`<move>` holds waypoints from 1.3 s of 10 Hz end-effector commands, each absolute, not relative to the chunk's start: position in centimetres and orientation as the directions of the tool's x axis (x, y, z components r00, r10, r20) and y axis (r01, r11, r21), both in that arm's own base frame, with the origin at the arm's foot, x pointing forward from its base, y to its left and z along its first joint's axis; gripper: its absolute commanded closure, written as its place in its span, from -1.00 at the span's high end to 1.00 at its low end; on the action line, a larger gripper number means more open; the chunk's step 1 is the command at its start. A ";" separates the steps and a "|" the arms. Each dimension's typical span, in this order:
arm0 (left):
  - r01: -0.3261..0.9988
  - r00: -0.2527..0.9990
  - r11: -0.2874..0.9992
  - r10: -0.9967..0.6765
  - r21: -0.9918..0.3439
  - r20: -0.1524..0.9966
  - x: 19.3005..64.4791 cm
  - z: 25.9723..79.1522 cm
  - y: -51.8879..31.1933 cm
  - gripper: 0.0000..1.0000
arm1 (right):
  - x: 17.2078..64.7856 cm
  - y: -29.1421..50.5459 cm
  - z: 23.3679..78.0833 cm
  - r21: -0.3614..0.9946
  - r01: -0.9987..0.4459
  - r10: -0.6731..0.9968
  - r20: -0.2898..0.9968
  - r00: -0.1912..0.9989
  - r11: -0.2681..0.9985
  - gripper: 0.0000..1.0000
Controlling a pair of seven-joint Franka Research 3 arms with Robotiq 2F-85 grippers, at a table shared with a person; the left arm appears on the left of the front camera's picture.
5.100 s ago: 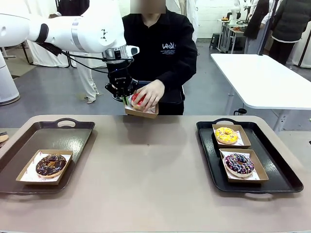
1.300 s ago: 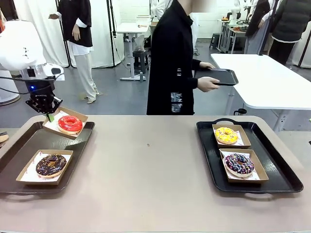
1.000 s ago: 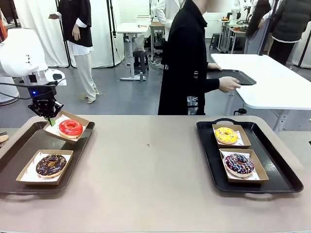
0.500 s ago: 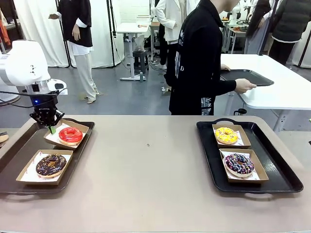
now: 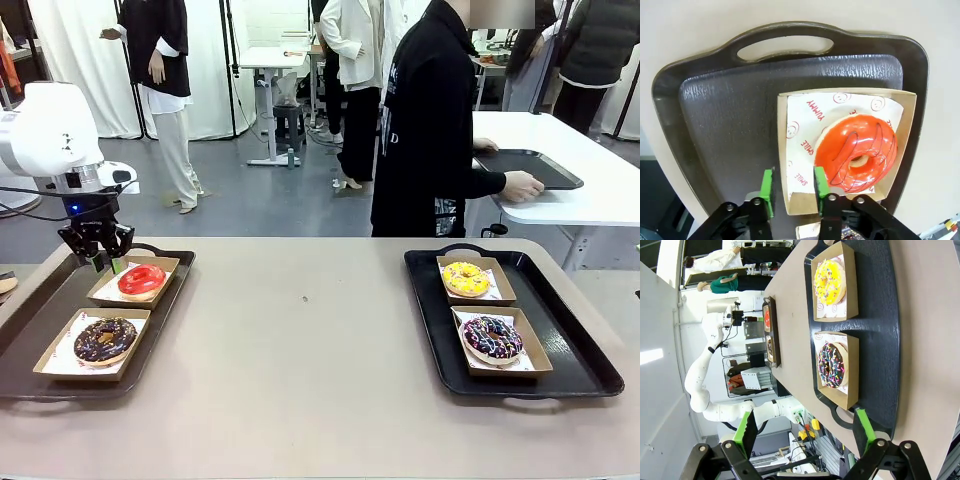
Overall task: Individually package the donuts and arrange them on the tray.
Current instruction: Place the picked Paper togo box on the Handle tray.
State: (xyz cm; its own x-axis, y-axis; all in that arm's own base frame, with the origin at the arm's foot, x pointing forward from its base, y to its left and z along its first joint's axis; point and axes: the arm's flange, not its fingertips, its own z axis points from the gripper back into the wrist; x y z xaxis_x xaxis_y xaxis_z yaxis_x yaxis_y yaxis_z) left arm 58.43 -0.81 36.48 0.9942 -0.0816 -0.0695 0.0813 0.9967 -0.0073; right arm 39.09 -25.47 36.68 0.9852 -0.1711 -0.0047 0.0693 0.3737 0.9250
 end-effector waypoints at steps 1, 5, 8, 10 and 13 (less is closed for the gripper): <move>0.096 0.994 0.995 -0.097 -0.031 -0.053 58.0 36.9 -0.2 1.00 | 39.2 -25.5 36.9 0.927 0.066 -0.164 -0.005 0.987 0.370 1.00; 0.117 0.991 0.978 -0.125 -0.171 -0.037 56.6 39.2 0.6 1.00 | 39.2 -25.5 36.9 0.927 0.066 -0.164 -0.005 0.987 0.370 1.00; 0.155 0.986 0.862 -0.165 -0.482 0.023 52.5 44.1 3.9 0.70 | 39.2 -25.5 36.9 0.927 0.066 -0.164 -0.005 0.987 0.370 1.00; 0.162 0.986 0.773 -0.101 -0.614 0.132 48.3 47.8 8.5 0.70 | 39.2 -25.5 36.9 0.927 0.066 -0.164 -0.005 0.987 0.370 1.00; 0.124 0.983 0.529 0.047 -0.839 0.175 43.4 48.8 17.7 0.70 | 39.2 -25.5 36.9 0.927 0.066 -0.164 -0.005 0.987 0.370 1.00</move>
